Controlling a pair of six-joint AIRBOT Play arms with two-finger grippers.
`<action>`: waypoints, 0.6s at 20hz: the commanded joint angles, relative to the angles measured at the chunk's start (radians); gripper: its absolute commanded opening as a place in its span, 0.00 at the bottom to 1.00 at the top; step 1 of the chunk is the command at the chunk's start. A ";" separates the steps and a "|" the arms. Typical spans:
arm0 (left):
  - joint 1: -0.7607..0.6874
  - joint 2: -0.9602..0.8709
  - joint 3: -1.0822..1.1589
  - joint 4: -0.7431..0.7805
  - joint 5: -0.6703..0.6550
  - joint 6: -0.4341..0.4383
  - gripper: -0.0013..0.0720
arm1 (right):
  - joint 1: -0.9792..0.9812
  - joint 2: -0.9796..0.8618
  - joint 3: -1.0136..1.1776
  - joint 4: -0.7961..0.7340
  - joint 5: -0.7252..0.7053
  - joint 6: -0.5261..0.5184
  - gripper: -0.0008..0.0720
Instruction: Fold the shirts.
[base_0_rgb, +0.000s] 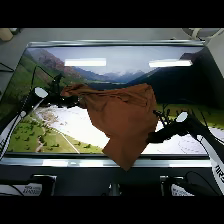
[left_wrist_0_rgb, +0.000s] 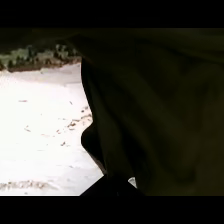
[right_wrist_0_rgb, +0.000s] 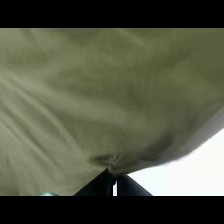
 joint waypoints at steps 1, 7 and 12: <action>0.020 0.085 0.019 0.000 -0.006 0.009 0.05 | -0.002 0.075 0.073 -0.005 -0.040 -0.040 0.04; 0.163 0.543 0.391 0.004 0.003 0.007 0.05 | -0.002 0.375 0.888 -0.430 -0.062 0.022 0.04; 0.256 0.868 0.568 0.158 0.047 -0.144 0.05 | -0.001 0.506 1.326 -0.579 -0.064 0.074 0.04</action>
